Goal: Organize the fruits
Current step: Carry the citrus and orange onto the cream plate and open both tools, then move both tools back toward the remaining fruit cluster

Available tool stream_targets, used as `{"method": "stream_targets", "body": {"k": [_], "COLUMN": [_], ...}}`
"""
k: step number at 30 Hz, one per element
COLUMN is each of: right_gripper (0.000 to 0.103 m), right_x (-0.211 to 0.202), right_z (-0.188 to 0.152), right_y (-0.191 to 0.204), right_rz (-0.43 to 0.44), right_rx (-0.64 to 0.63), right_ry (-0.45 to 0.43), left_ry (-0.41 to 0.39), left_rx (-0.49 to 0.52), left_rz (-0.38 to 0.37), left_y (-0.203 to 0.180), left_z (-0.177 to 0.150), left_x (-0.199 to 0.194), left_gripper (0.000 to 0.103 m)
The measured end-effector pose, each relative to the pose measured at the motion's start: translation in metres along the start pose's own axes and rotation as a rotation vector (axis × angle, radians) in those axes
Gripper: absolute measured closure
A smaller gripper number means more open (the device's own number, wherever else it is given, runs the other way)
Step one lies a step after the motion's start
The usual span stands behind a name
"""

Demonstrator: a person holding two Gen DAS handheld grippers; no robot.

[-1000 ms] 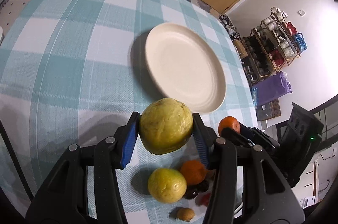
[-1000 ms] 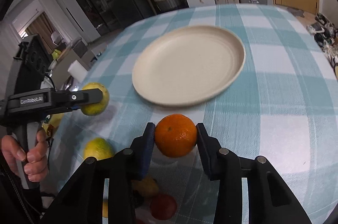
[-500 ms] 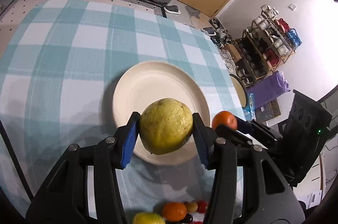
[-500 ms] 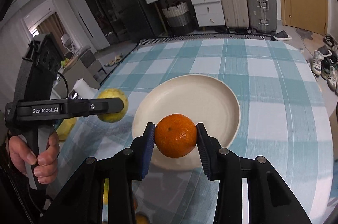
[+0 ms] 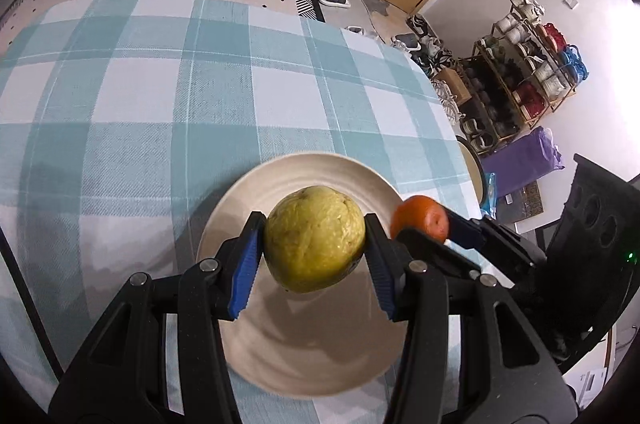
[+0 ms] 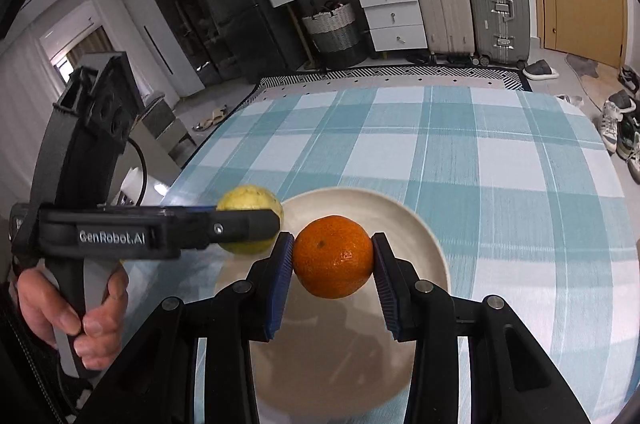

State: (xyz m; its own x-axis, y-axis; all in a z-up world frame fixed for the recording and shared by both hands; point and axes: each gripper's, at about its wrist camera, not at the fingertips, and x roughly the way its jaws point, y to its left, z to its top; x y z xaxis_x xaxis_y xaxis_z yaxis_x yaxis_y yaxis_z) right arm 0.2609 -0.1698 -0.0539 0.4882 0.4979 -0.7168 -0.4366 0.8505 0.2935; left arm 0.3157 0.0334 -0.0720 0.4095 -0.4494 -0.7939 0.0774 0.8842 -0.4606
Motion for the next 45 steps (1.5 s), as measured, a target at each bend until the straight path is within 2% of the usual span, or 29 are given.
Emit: {"method": "stream_targets", "body": {"k": [6, 11, 21, 23, 24, 25, 31, 35, 37, 45], "right_gripper": [0.063, 0.063, 0.061, 0.045, 0.040, 0.035, 0.027, 0.027, 0.022, 0.019], "right_x": [0.024, 0.041, 0.051, 0.049, 0.046, 0.042, 0.012, -0.006, -0.016, -0.045], "right_z": [0.006, -0.002, -0.004, -0.004, -0.004, -0.004, -0.007, -0.012, -0.015, -0.025], "right_y": [-0.019, -0.031, -0.035, -0.033, -0.032, -0.031, -0.032, -0.027, -0.024, -0.003], "right_rz": [0.031, 0.036, 0.038, 0.033, 0.028, 0.016, -0.006, -0.029, -0.030, -0.067], "right_rx": [0.042, 0.072, 0.079, 0.080, 0.078, 0.074, 0.089, 0.083, 0.088, 0.055], "right_ry": [-0.003, 0.033, 0.047, 0.038, 0.029, 0.009, -0.048, -0.068, -0.075, -0.098], "left_ry": [0.023, 0.044, 0.046, 0.037, 0.028, 0.019, -0.011, -0.034, -0.049, -0.096], "left_rx": [-0.012, -0.028, -0.075, -0.091, -0.098, -0.098, -0.101, -0.083, -0.064, -0.014], "left_rz": [0.003, -0.003, -0.007, -0.033, -0.037, -0.039, -0.051, 0.005, 0.044, 0.118], "left_y": [0.004, 0.008, 0.010, 0.010, 0.010, 0.010, 0.007, 0.003, 0.001, -0.010], "left_z": [0.012, 0.016, 0.019, 0.020, 0.021, 0.021, 0.015, 0.006, -0.001, -0.036], "left_x": [0.022, 0.037, 0.055, 0.050, 0.047, 0.042, 0.015, -0.001, -0.011, -0.045], "left_gripper": [0.057, 0.057, 0.054, 0.048, 0.043, 0.043, 0.043, 0.040, 0.040, 0.040]}}
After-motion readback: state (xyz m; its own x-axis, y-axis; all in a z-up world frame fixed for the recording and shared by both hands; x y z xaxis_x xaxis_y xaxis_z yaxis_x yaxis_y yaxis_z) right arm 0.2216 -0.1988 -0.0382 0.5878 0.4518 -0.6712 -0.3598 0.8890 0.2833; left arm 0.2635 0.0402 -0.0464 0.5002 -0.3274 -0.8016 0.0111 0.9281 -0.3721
